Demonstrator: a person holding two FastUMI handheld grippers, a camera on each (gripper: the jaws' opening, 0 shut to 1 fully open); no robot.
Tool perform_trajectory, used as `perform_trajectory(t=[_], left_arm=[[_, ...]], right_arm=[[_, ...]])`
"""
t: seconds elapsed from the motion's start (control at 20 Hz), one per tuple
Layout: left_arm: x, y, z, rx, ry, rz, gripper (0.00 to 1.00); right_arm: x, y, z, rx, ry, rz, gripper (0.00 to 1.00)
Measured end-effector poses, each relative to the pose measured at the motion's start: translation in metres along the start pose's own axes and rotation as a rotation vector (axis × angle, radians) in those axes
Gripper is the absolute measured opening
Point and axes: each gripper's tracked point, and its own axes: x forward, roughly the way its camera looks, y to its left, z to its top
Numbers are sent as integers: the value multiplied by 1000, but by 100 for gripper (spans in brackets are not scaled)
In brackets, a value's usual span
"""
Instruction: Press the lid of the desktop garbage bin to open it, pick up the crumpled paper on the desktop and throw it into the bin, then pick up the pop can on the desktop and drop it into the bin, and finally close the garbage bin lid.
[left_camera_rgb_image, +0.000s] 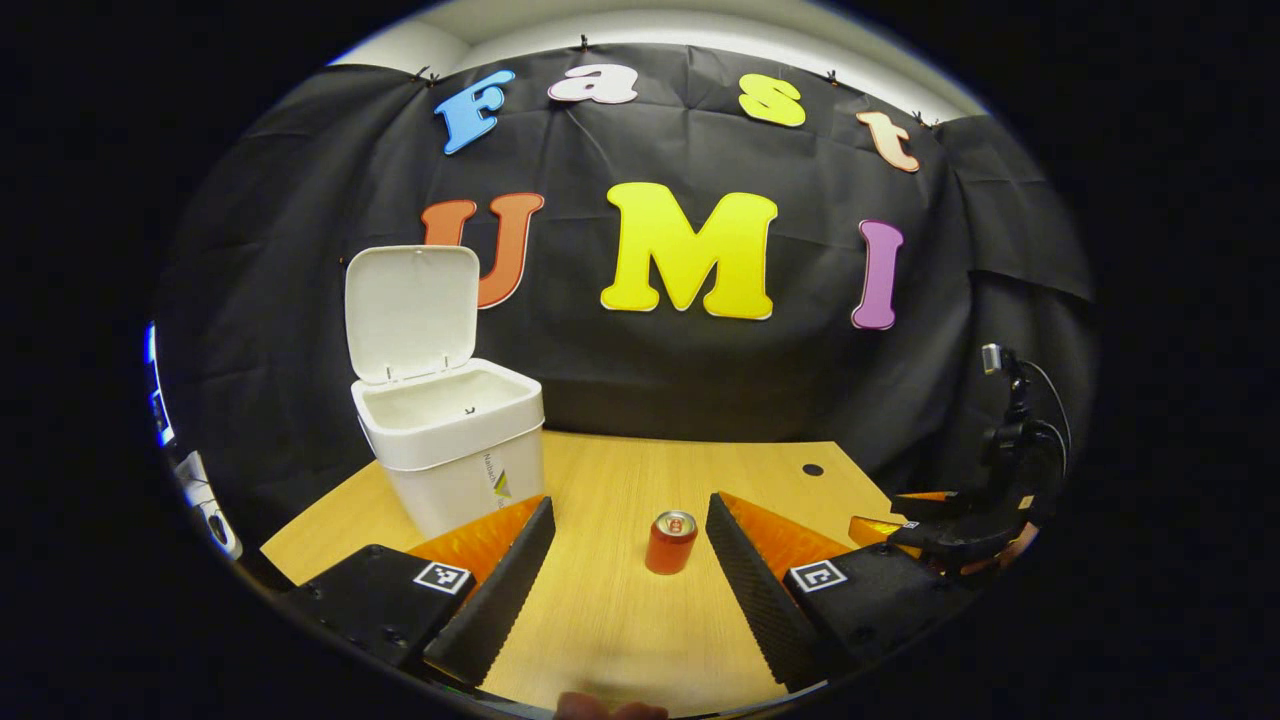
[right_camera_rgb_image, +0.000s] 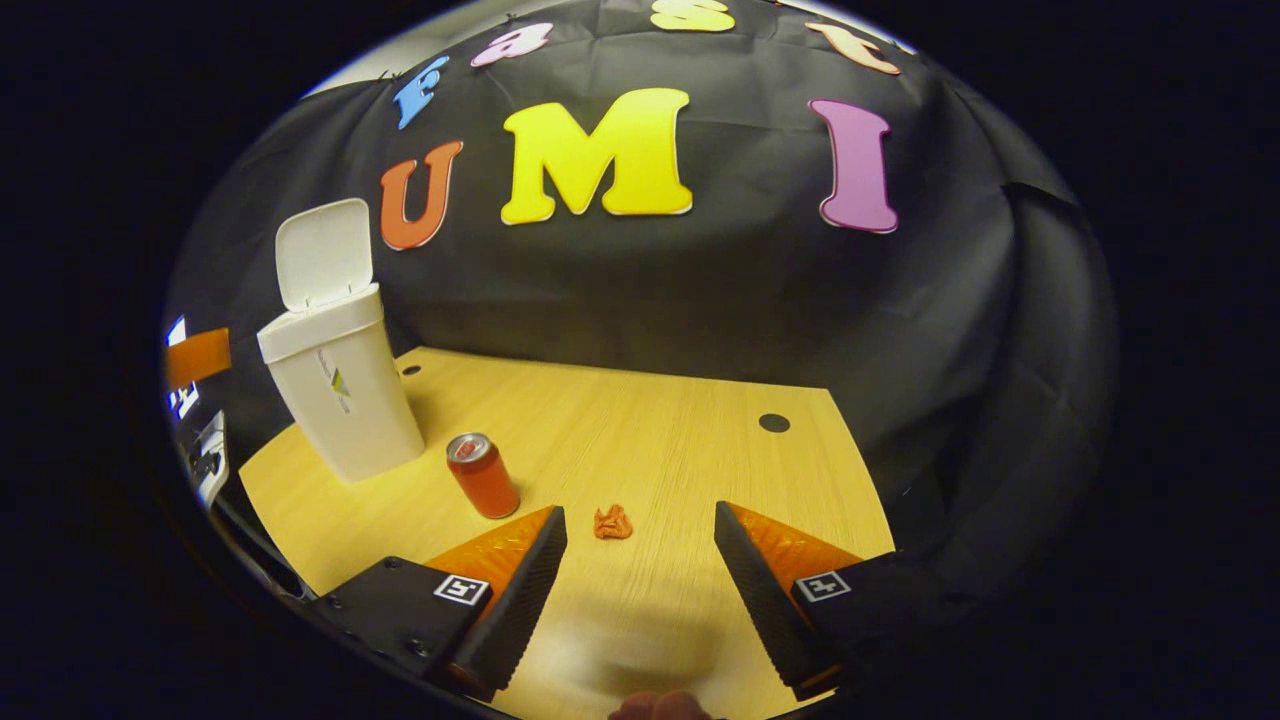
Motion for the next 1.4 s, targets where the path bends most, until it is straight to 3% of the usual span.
perform_trajectory(t=[0.6, 0.8, 1.1, 1.2, 1.4], left_arm=[[-28, 64, -13, -5, 70, 220, 100], [-41, 86, -15, -21, 71, 317, 99], [-51, 103, -23, -35, 101, 402, 100], [-54, 104, -22, -25, 102, 415, 100], [-58, 99, -20, -3, 105, 414, 100]], right_arm=[[131, 22, -61, -211, 184, 147, 94], [152, 28, -83, -221, 254, 200, 95], [167, 31, -93, -219, 268, 239, 84], [171, 29, -98, -213, 285, 236, 78], [176, 23, -95, -233, 273, 203, 47]])
